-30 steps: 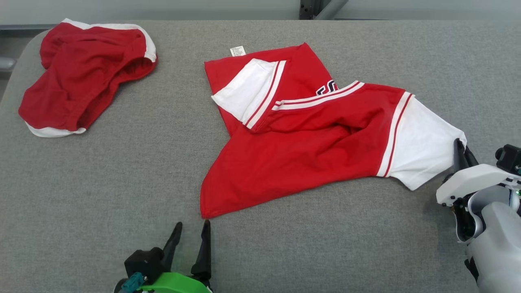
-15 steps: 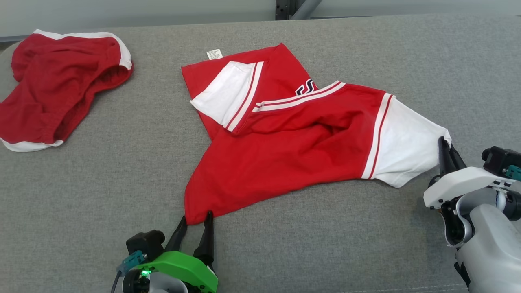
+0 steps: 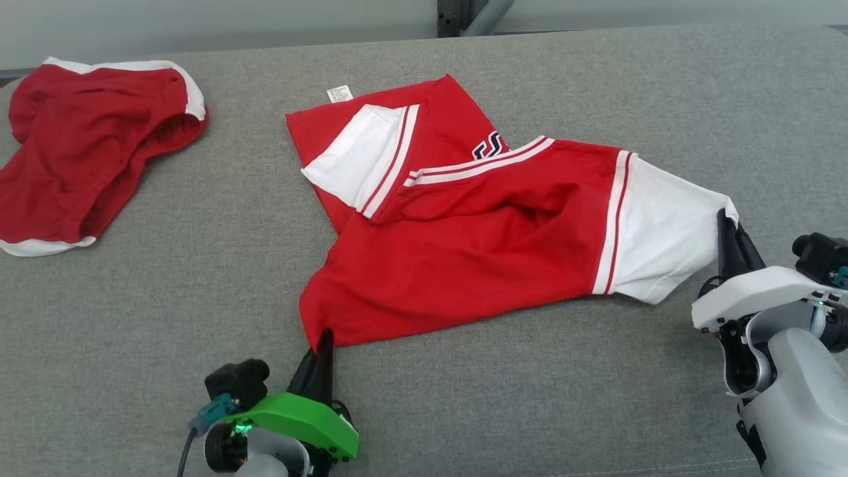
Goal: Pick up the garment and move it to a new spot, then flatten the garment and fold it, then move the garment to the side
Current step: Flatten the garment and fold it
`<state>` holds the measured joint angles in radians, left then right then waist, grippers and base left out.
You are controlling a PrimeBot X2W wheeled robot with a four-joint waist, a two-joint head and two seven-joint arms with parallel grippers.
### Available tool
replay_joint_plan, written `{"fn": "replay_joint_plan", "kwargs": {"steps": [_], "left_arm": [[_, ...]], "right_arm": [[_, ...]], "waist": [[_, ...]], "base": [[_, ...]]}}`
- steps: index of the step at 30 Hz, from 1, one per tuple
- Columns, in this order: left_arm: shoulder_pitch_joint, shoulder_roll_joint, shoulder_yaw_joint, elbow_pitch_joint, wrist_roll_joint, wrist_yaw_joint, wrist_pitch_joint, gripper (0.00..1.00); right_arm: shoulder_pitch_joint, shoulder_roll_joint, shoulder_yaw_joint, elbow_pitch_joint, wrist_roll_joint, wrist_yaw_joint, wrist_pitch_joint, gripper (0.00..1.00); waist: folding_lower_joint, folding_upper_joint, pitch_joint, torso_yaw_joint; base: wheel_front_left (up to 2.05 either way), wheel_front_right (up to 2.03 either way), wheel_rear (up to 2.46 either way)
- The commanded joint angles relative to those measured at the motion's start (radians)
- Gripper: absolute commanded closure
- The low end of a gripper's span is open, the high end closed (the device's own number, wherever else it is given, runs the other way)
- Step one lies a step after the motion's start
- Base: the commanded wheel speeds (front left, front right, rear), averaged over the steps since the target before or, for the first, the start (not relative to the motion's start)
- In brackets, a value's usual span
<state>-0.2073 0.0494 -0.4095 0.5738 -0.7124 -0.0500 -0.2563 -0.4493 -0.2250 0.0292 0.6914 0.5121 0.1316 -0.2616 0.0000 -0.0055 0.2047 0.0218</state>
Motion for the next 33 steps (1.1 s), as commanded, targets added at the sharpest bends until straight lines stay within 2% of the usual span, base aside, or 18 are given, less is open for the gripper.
{"fn": "replay_joint_plan", "kwargs": {"steps": [1,6,12,13,18,23,28,33], "left_arm": [[-0.007,0.002,0.013,-0.021,-0.005,-0.004,-0.006,1.0],[0.016,0.008,0.074,-0.167,0.048,-0.008,-0.009,1.0],[0.064,0.006,0.154,-0.423,0.108,-0.017,-0.009,1.0],[0.078,0.005,0.168,-0.507,0.12,-0.018,-0.009,1.0],[0.104,0.01,0.182,-0.691,0.129,-0.007,-0.008,1.0],[0.108,0.035,0.193,-0.865,0.122,0.01,0.036,1.0],[0.086,0.068,0.2,-0.986,0.114,0.032,0.118,1.0],[0.071,0.104,0.207,-1.008,0.133,0.055,0.183,1.0]], "right_arm": [[0.022,0.005,-0.007,-0.021,0.019,-0.002,-0.004,1.0],[0.058,0.028,0.004,-0.143,0.139,-0.001,-0.004,1.0],[0.117,0.017,0.03,-0.319,0.266,-0.001,0.011,1.0],[0.138,0.014,0.032,-0.386,0.306,-0.001,0.02,1.0],[0.196,0.009,0.028,-0.565,0.406,-0.001,0.053,1.0],[0.258,0.013,-0.002,-0.741,0.499,-0.001,0.105,1.0],[0.317,0.024,-0.064,-0.845,0.488,-0.001,0.169,1.0],[0.355,0.07,-0.122,-0.895,0.422,-0.001,0.253,1.0]], "waist": [[0.0,0.0055,-0.008,0.003],[0.0,0.0055,-0.038,0.007],[0.0,0.0055,-0.084,0.001],[0.0,0.0055,-0.102,-0.004],[0.0,0.0055,-0.144,-0.021],[0.0,0.0055,-0.176,-0.043],[0.0,0.0055,-0.191,-0.065],[0.0,0.0055,-0.194,-0.085]], "base": [[0.0,0.0,0.0],[0.0,0.0,0.0],[0.0,0.0,0.0],[0.0,0.0,0.0],[0.0,0.0,0.0],[0.0,0.0,0.0],[0.0,0.0,0.0],[0.0,0.0,0.0]]}}
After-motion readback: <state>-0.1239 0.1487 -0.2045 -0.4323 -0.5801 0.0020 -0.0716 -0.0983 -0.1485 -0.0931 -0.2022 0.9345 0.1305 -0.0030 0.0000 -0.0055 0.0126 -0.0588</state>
